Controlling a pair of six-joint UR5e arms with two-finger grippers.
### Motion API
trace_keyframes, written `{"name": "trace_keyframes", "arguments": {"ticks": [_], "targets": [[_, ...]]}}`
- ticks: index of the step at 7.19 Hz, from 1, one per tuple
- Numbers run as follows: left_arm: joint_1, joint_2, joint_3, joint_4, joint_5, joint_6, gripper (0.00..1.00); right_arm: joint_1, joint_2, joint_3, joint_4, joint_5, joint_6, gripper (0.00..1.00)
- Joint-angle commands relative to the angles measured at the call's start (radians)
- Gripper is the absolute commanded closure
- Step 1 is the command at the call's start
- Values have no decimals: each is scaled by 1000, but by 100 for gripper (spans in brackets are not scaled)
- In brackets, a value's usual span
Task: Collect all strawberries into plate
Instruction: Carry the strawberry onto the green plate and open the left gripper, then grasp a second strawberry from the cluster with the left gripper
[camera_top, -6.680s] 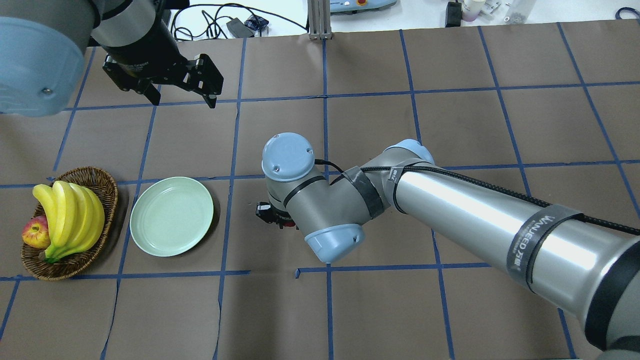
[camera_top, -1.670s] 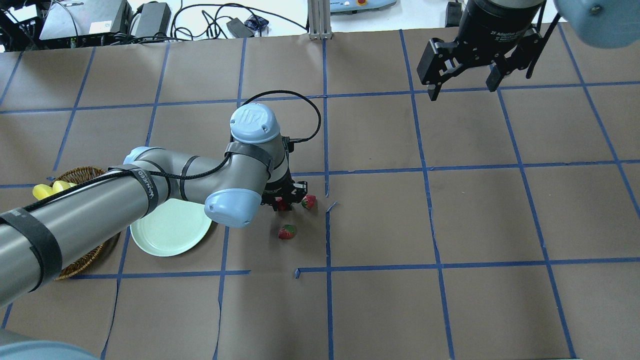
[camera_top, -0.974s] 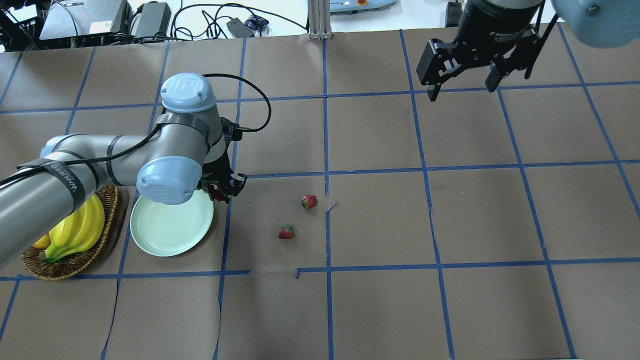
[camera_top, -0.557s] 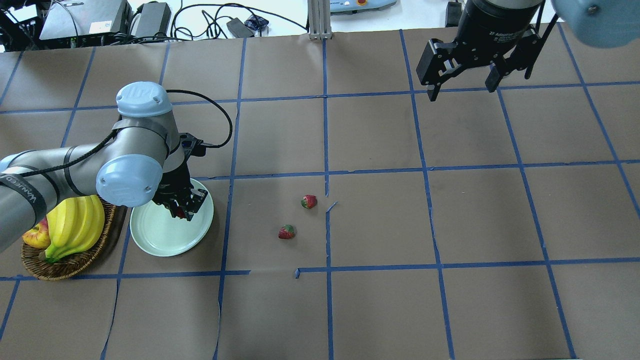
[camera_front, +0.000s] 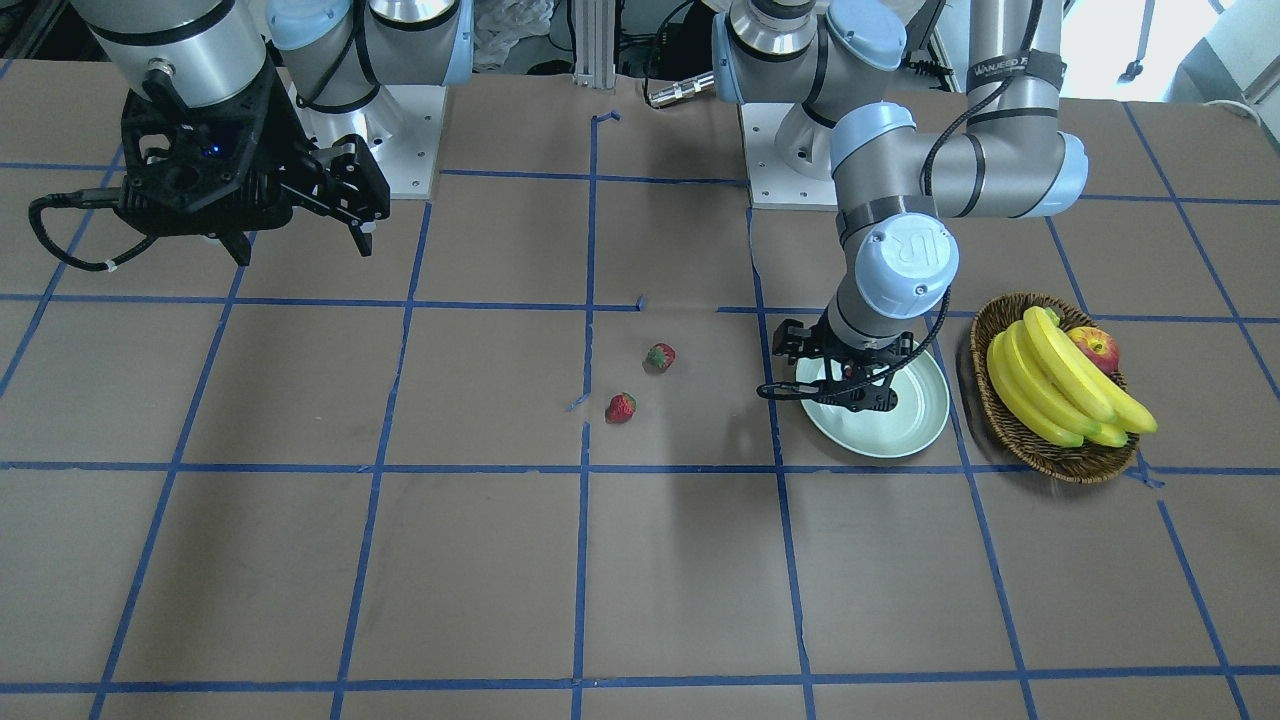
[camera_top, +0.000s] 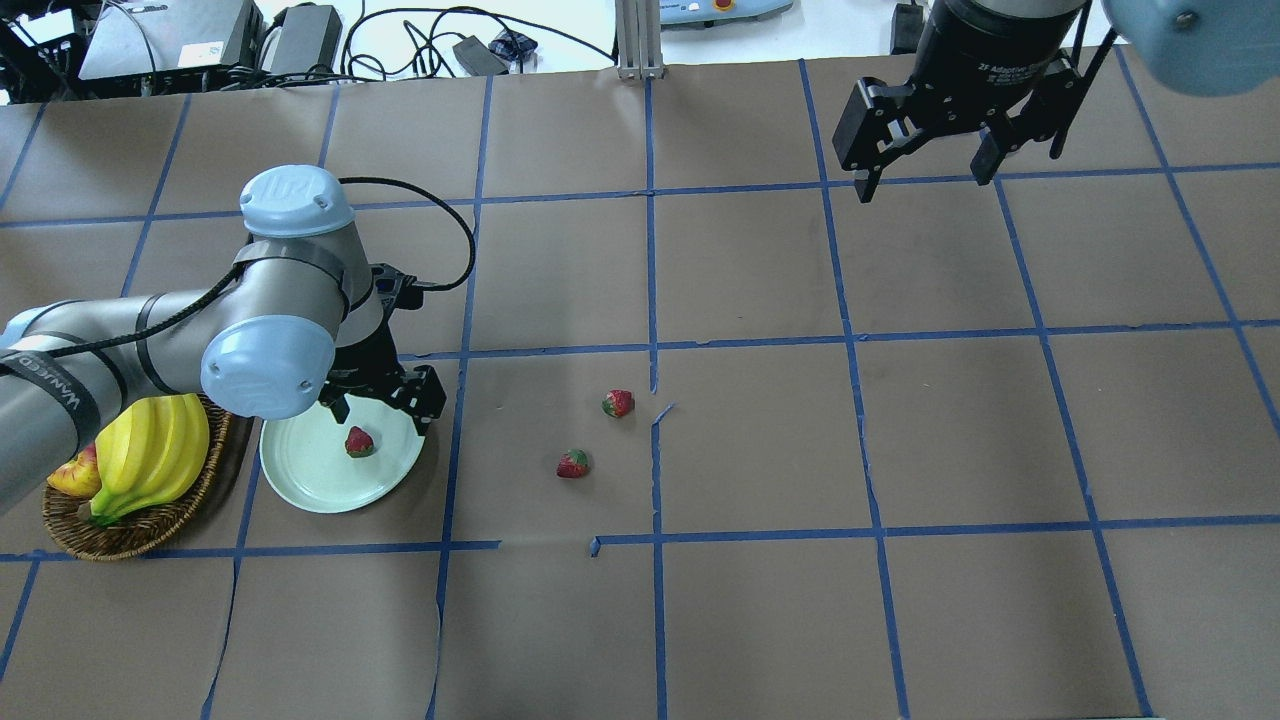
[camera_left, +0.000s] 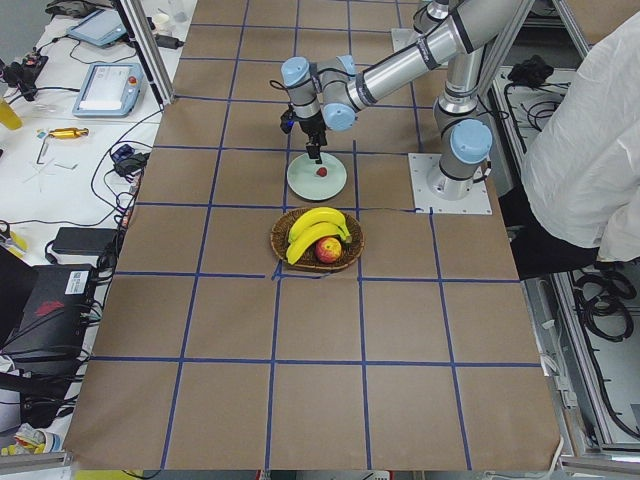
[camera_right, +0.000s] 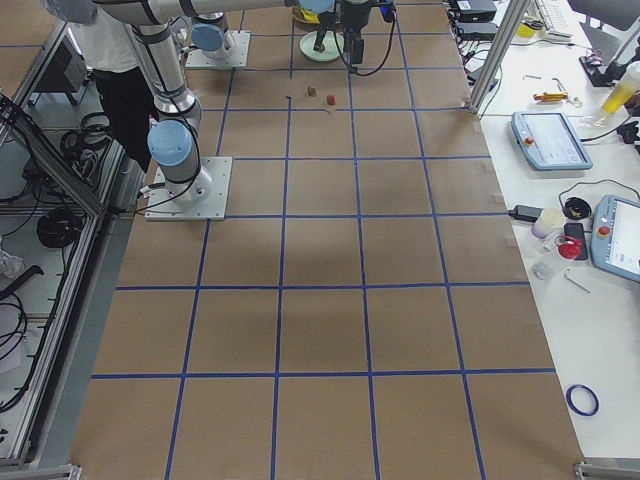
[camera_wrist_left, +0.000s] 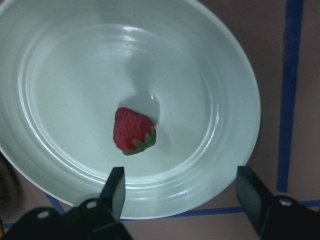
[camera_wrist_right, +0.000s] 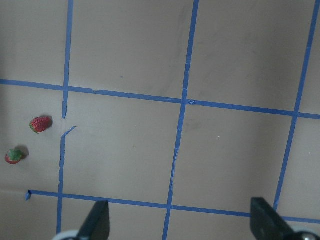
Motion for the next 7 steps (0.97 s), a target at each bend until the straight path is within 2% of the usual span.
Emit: {"name": "trace_keyframes", "arguments": {"ticks": [1, 2, 3, 5, 6, 7], "targets": [[-192, -38, 80, 70, -117, -282, 0, 0, 2, 0, 0, 0, 0, 0], [-271, -57, 75, 99, -119, -383, 1, 0, 3, 2, 0, 0, 0, 0], [-300, -80, 72, 104, -122, -440, 6, 0, 8, 2, 0, 0, 0, 0], [-333, -97, 24, 133, -169, -462, 14, -2, 12, 2, 0, 0, 0, 0], [-334, -98, -10, 159, -163, -461, 15, -2, 12, 2, 0, 0, 0, 0], [-334, -101, -27, 159, -160, -450, 21, -2, 12, 2, 0, 0, 0, 0]]}}
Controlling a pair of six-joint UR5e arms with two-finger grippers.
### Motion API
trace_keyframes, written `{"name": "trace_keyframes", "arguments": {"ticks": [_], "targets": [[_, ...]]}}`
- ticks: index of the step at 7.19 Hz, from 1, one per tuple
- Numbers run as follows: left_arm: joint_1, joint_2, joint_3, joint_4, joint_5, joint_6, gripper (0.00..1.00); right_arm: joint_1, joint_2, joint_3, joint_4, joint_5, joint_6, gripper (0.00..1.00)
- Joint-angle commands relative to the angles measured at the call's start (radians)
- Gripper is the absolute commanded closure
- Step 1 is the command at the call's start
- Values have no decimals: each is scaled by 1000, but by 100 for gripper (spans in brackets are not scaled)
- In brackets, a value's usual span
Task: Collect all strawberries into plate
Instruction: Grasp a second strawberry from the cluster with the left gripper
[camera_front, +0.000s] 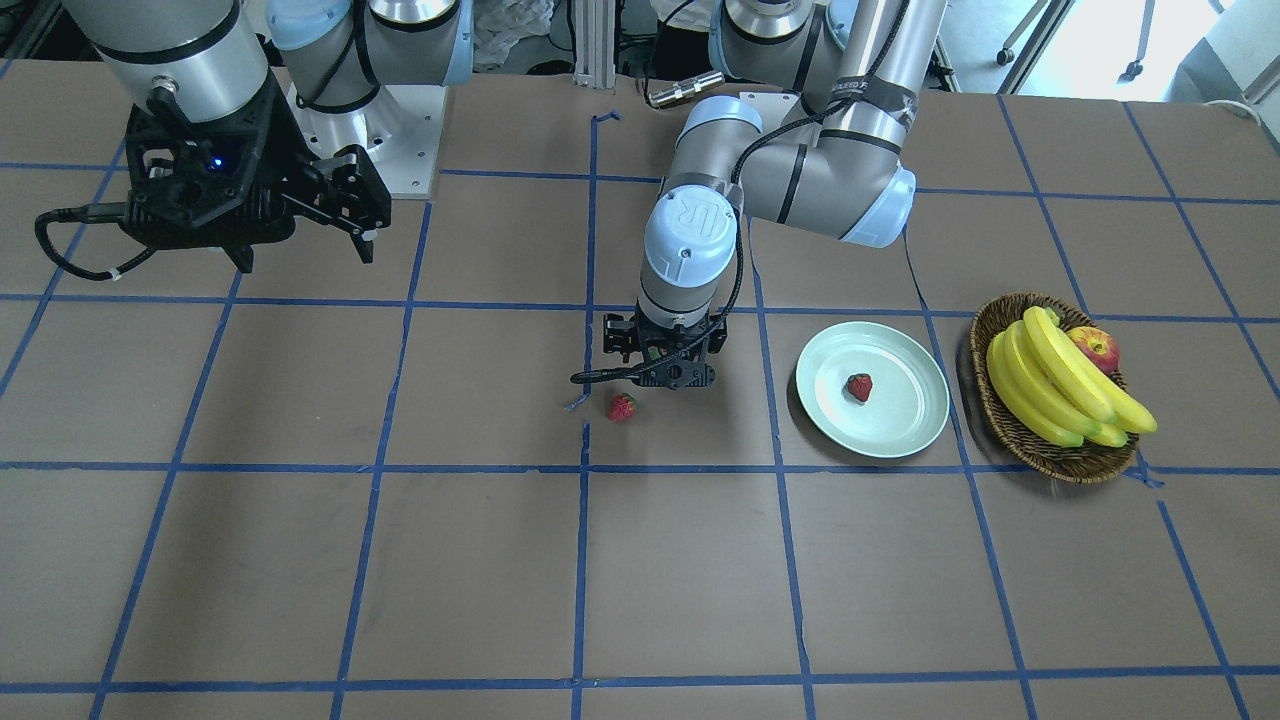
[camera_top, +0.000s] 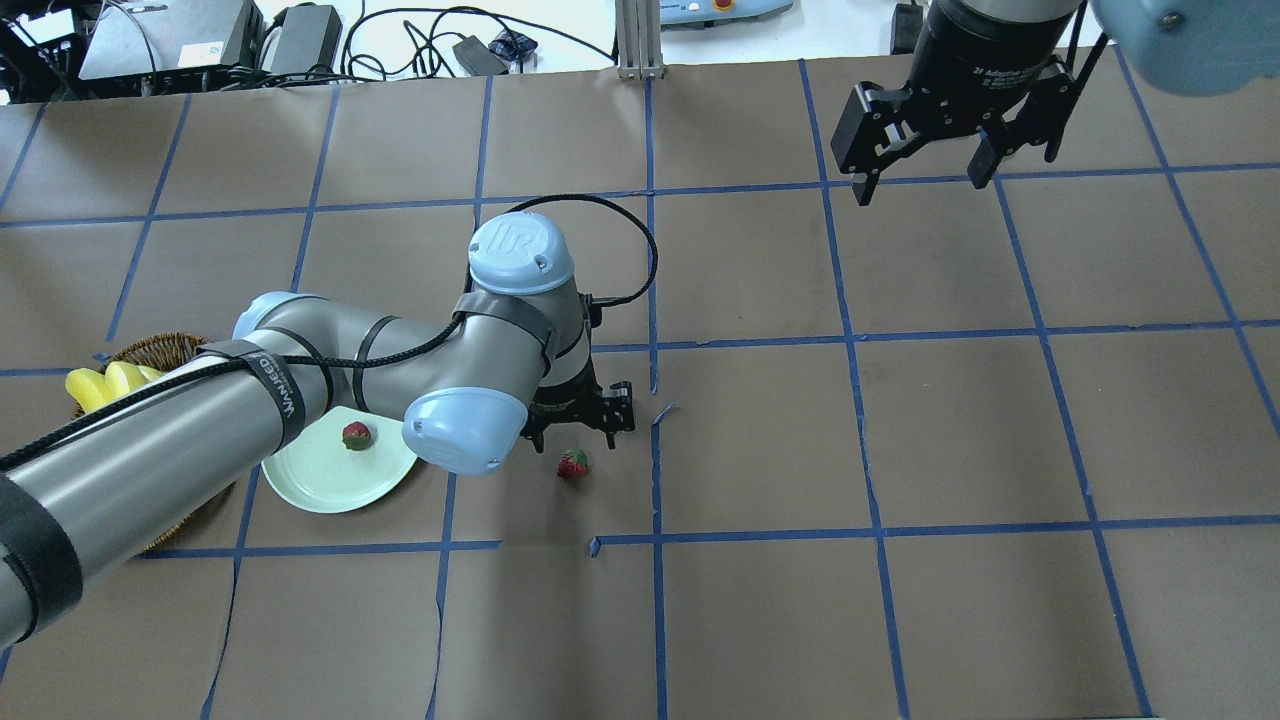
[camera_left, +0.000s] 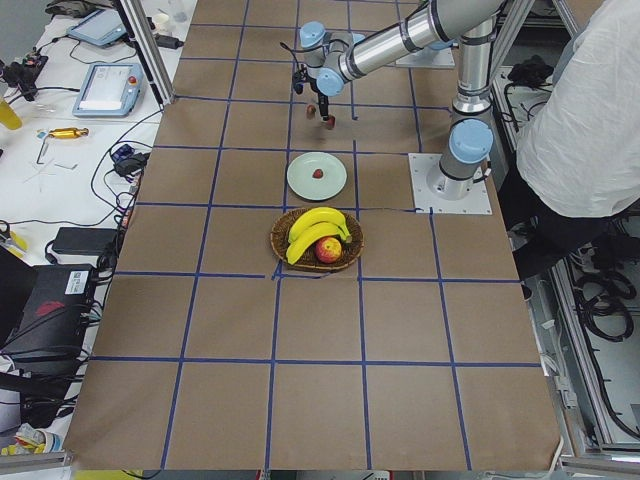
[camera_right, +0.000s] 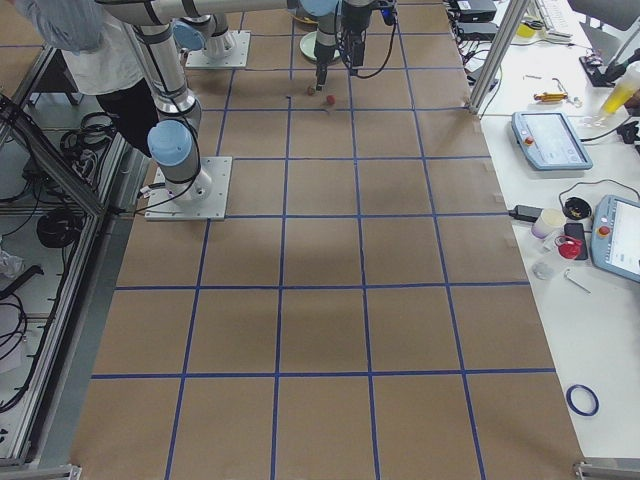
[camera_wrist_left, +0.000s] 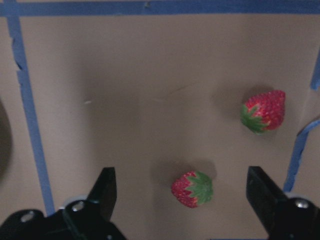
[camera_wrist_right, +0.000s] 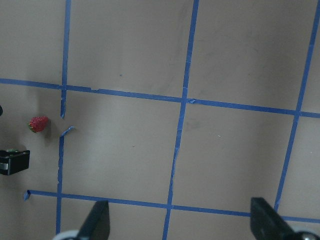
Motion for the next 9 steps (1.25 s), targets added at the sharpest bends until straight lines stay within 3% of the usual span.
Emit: {"name": "trace_keyframes", "arguments": {"ticks": [1, 2, 4, 7, 9], "targets": [[-4, -12, -28, 15, 4, 9, 23, -2, 1, 0, 0, -2, 0, 0], [-4, -17, -28, 15, 7, 9, 41, 0, 1, 0, 0, -2, -2, 0], [-4, -17, -21, 17, 44, 12, 96, 0, 1, 0, 0, -2, -2, 0], [14, 23, 37, 3, 81, 130, 100, 0, 1, 0, 2, -2, 0, 0], [158, 49, 104, -127, 150, 255, 100, 0, 1, 0, 0, 0, -2, 0]]}}
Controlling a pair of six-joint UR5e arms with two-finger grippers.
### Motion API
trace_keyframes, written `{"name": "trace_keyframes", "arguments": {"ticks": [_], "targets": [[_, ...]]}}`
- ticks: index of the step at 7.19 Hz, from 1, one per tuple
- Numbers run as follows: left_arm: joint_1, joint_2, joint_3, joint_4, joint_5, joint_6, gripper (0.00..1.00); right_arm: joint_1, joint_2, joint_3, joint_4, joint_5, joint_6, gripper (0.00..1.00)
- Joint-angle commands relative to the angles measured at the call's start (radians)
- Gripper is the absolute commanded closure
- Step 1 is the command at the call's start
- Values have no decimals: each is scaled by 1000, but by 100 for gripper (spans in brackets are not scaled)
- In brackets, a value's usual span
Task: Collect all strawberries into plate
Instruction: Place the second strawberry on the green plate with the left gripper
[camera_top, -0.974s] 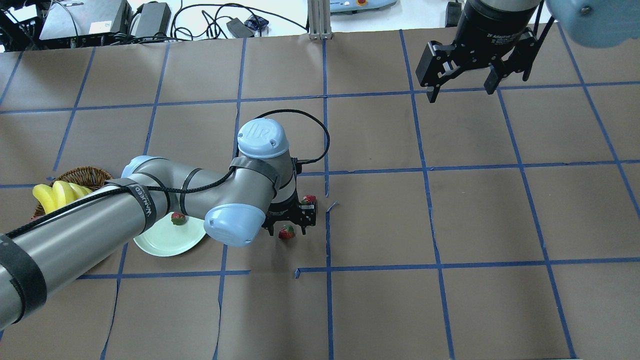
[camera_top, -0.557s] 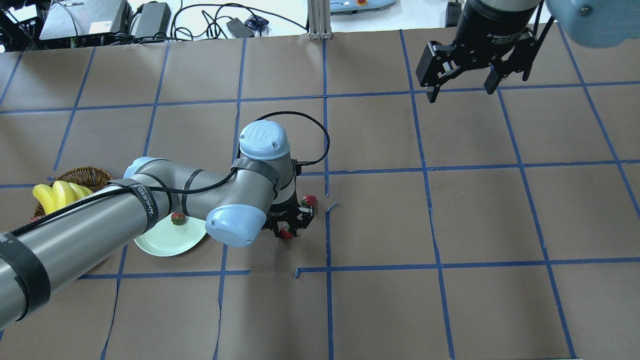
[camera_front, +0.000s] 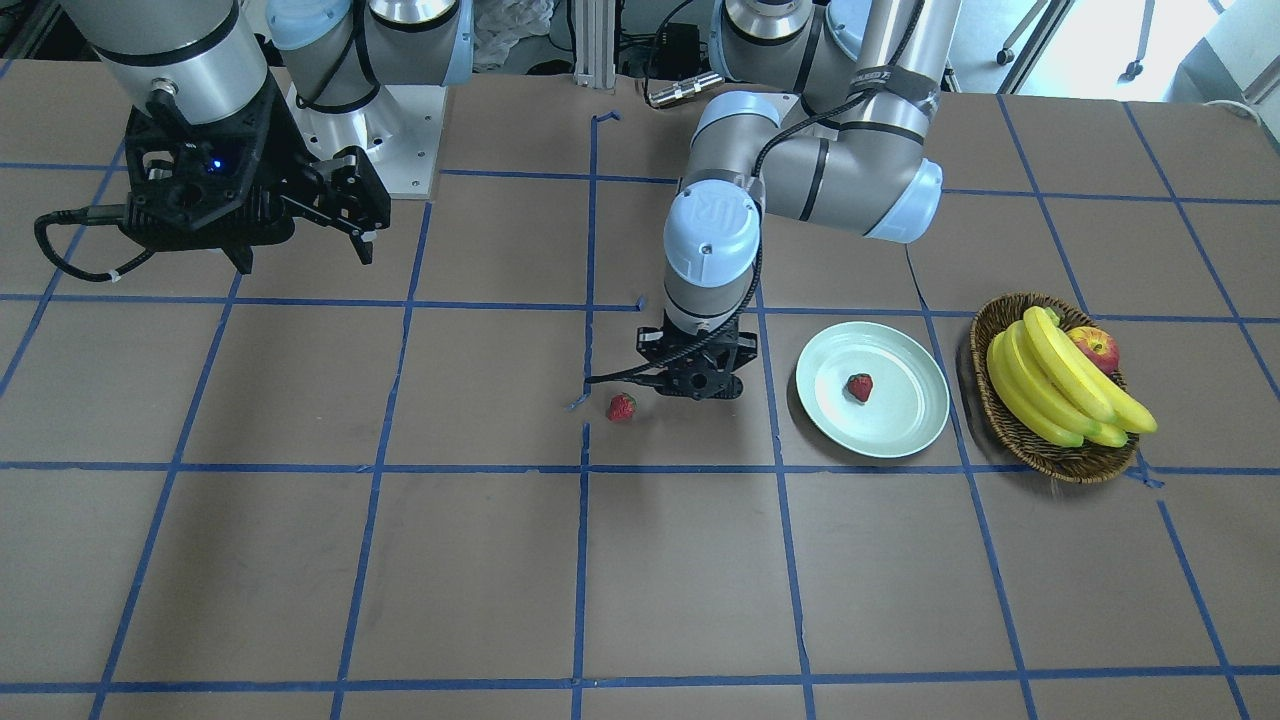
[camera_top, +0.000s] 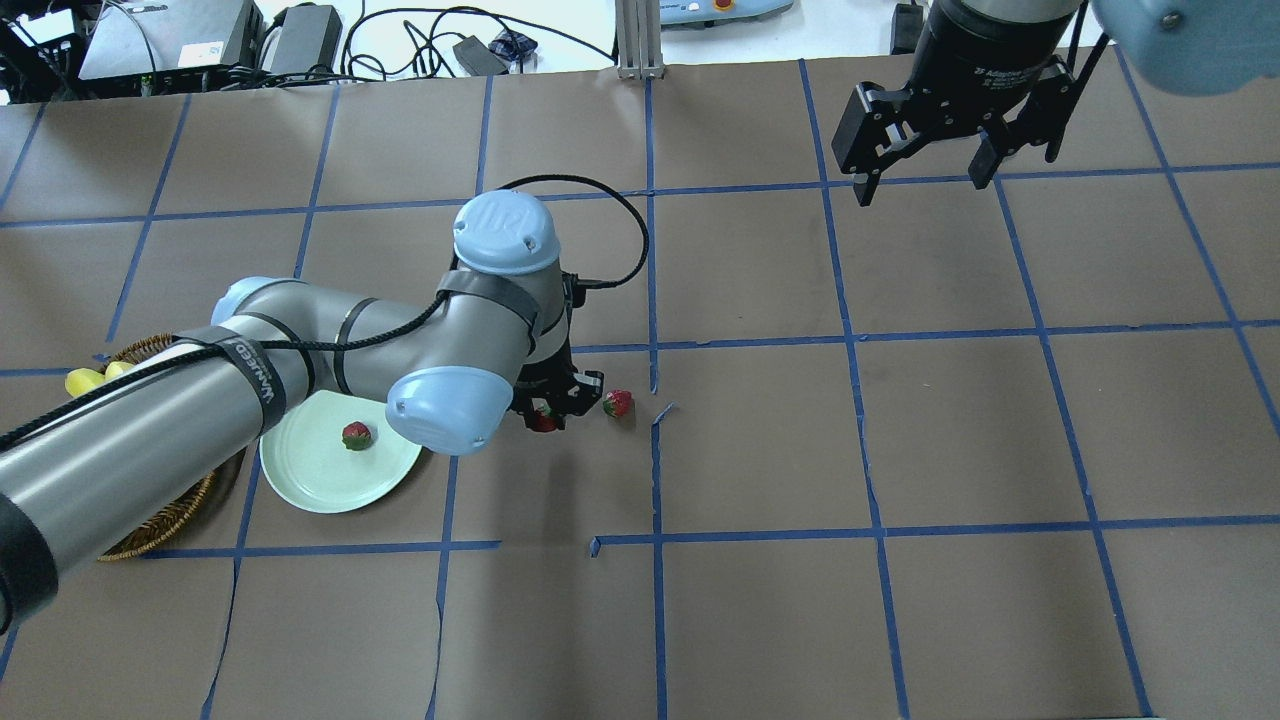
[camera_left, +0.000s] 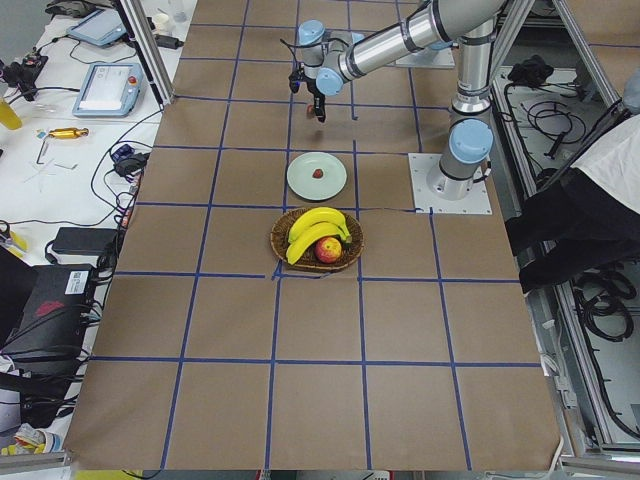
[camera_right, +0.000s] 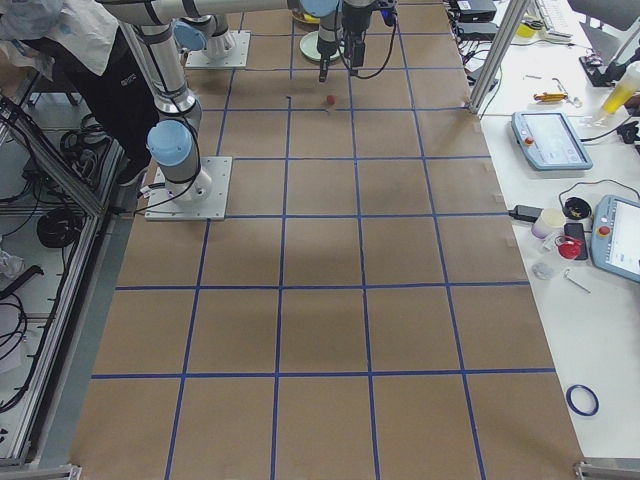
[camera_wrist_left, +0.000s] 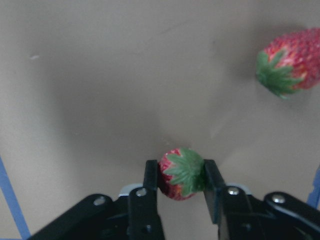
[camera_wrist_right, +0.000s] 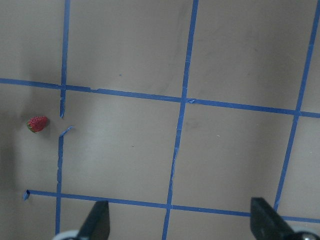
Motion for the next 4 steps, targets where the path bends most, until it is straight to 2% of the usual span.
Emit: {"name": "trace_keyframes", "arguments": {"ticks": [1, 3, 4], "targets": [[172, 39, 5, -111, 35, 214, 100, 0, 0, 2, 0, 1, 0, 0], [294, 63, -64, -109, 55, 353, 100, 0, 0, 5, 0, 1, 1, 0], [308, 57, -65, -106, 54, 364, 94, 0, 0, 5, -2, 1, 1, 0]]}}
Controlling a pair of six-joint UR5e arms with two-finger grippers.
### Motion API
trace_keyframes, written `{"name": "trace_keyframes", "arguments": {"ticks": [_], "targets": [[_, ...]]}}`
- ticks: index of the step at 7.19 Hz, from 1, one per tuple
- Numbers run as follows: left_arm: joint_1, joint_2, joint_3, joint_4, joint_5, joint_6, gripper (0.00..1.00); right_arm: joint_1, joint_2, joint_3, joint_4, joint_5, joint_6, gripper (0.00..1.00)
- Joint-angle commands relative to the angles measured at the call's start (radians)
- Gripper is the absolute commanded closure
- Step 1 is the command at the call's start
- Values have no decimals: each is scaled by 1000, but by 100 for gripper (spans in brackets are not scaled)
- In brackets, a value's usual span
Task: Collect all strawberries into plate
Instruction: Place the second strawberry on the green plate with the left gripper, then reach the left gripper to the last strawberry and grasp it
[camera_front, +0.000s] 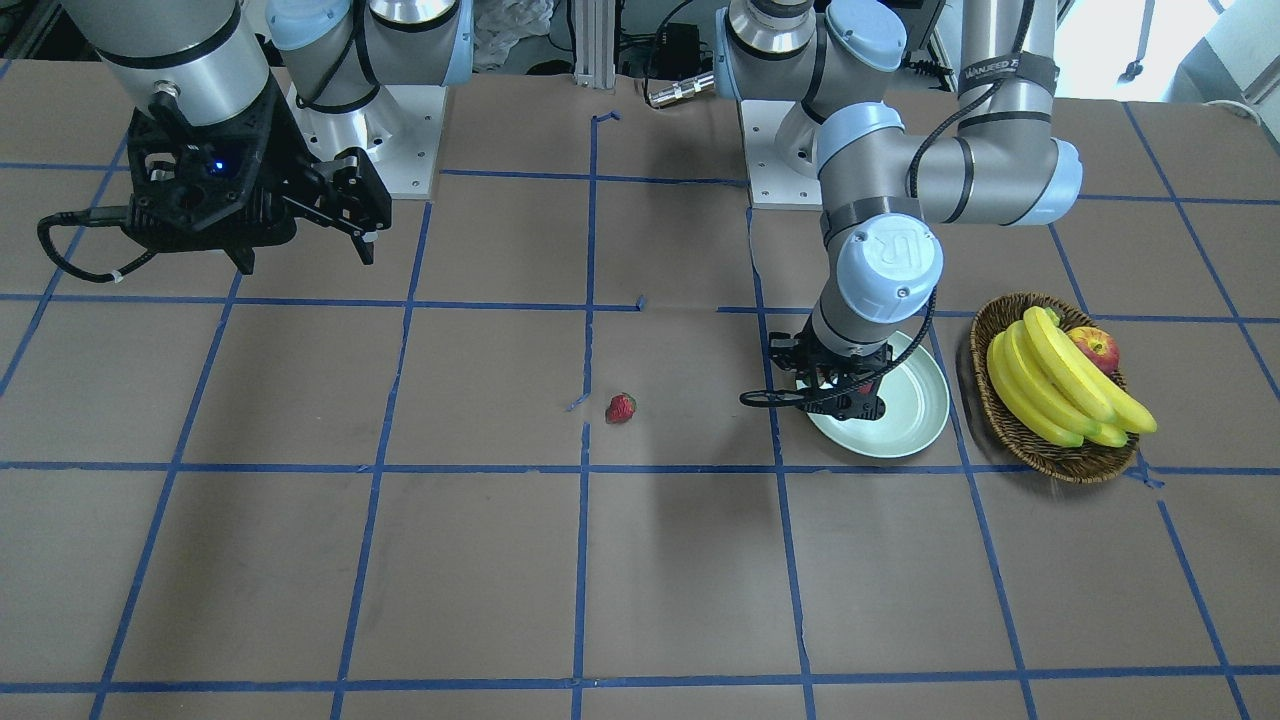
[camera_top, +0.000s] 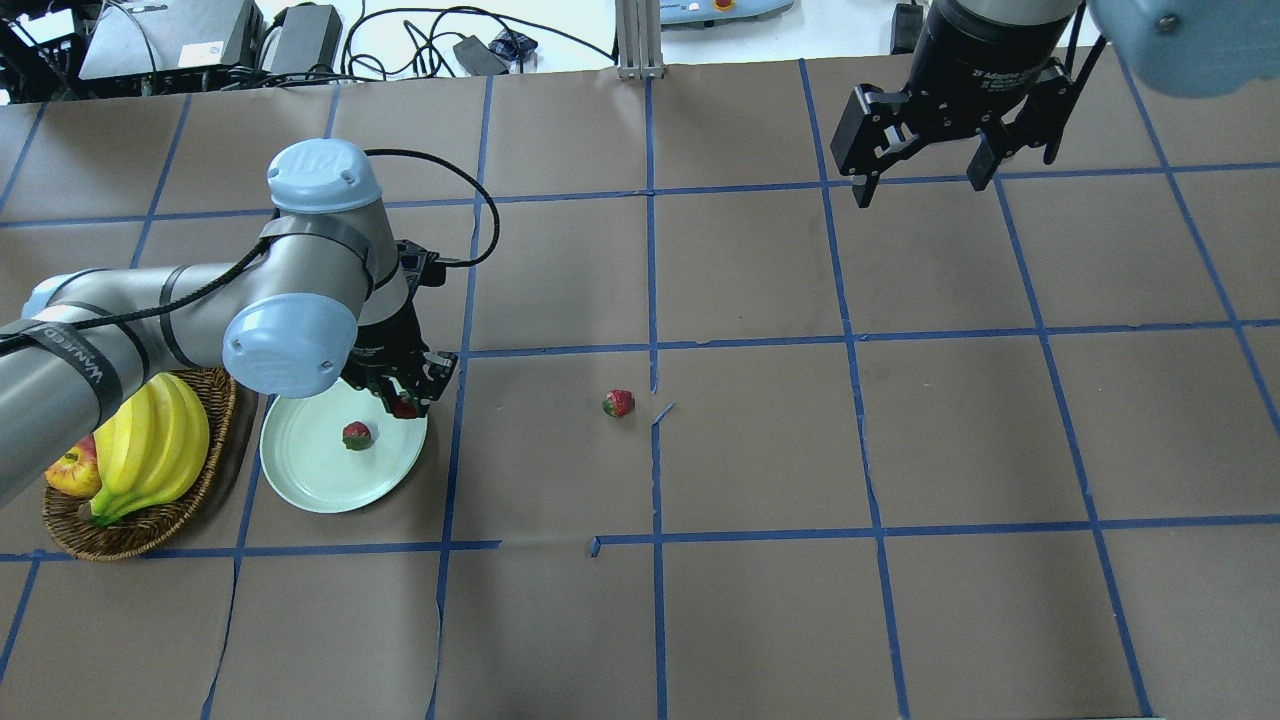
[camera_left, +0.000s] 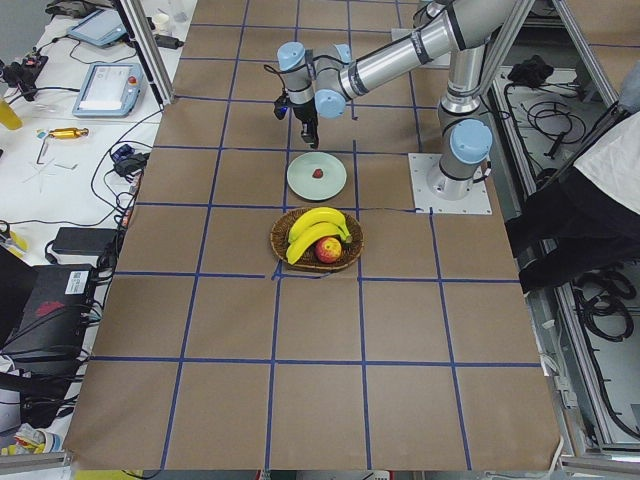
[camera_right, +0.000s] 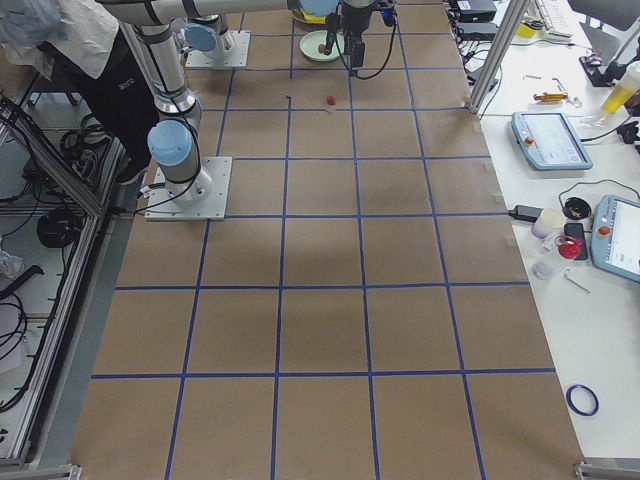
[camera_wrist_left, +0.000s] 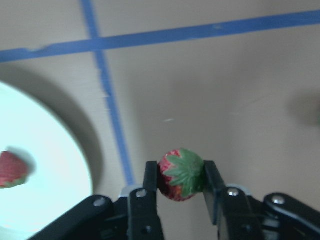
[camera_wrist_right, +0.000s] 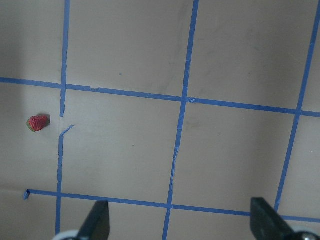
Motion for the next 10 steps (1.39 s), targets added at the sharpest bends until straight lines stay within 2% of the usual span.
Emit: {"name": "trace_keyframes", "arguments": {"ticks": [1, 2, 3, 5, 6, 7, 9, 10], "targets": [[38, -14, -17, 3, -15, 15, 10, 0, 0, 1, -1, 0, 0, 0], [29, -12, -10, -3, -21, -8, 0, 0, 0, 1, -1, 0, 2, 0], [-6, -7, -8, 8, -41, -72, 0, 0, 0, 1, -1, 0, 2, 0], [-161, -56, 42, 215, -186, -343, 0, 0, 0, 1, -1, 0, 2, 0], [-212, -94, 50, 292, -225, -417, 0, 0, 0, 1, -1, 0, 2, 0], [-253, -140, 79, 371, -230, -493, 1, 0, 0, 1, 1, 0, 2, 0], [-344, -212, 144, 373, -227, -594, 6, 0, 1, 1, -1, 0, 2, 0], [-352, -238, 139, 368, -216, -595, 10, -1, 1, 1, -1, 0, 2, 0]]}}
